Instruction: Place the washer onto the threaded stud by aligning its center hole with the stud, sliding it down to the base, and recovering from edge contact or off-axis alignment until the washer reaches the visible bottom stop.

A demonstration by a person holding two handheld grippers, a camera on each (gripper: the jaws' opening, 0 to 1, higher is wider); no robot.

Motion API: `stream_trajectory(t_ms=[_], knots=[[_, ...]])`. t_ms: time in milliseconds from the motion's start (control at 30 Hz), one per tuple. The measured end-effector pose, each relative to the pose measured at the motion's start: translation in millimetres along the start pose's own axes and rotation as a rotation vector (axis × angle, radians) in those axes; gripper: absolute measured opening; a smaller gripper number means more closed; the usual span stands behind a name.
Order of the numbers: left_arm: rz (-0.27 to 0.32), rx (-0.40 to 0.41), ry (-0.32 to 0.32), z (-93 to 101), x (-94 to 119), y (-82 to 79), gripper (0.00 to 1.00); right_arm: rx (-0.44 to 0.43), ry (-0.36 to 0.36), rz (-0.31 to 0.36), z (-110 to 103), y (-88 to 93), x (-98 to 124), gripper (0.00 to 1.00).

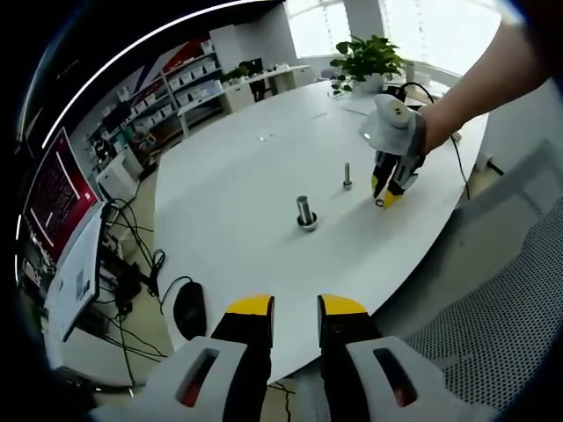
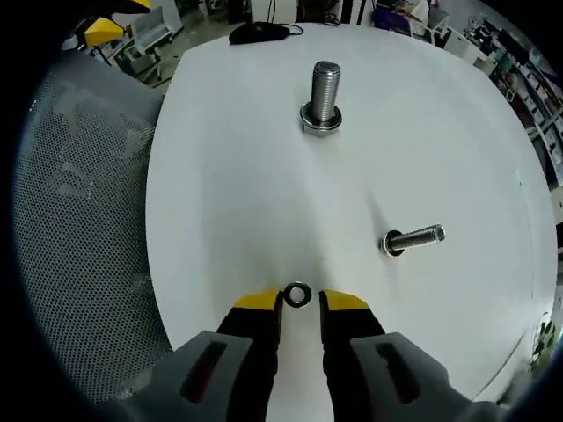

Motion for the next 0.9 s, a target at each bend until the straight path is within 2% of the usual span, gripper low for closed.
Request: stream_trajectory(t_ms=[167, 267, 333, 500, 667, 733, 900], knots=[[0.004, 0.003, -0.008, -0.5, 1, 0.1, 0.17, 0.021, -0.001, -0.056, 1, -6.6, -1, 0.18], [0.003, -0.003, -0.012, -0.4, 1, 0.0, 0.17, 0.079, -0.002, -0.110, 1, -12.6, -2, 0.16], [0.001, -0.002, -0.012, -0.8, 1, 0.2, 0.17, 0.077, 0.001, -0.147, 0, -16.7, -2, 0.16], [0.006, 0.010, -0.012, -2.9, 1, 0.1, 0.17, 0.053, 0.007, -0.189, 0, -20.2, -3, 0.16], [0.007, 0.015, -0.011, -3.1, 1, 0.1, 0.17, 0.027, 0.011, -0.188, 0, -18.6, -3, 0.16], [0.007, 0.015, -0.012, -3.0, 1, 0.0, 0.16, 0.048, 0.016, -0.173, -1, -17.2, -2, 0.16], [0.007, 0.011, -0.009, -3.1, 1, -0.3, 0.16, 0.029, 0.032, -0.144, -3, -13.6, -1, 0.16]])
Point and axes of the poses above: the point that each gripper's makers call its tool centre point, and the gripper's own axes: x roughly backward along the fingers, z roughly to its right, y roughly out of its underside, the point moved 10 cm from there along x, roughly backward along the fingers, and after that the axes turned 3 degrees about y, right-handed, at the moved point
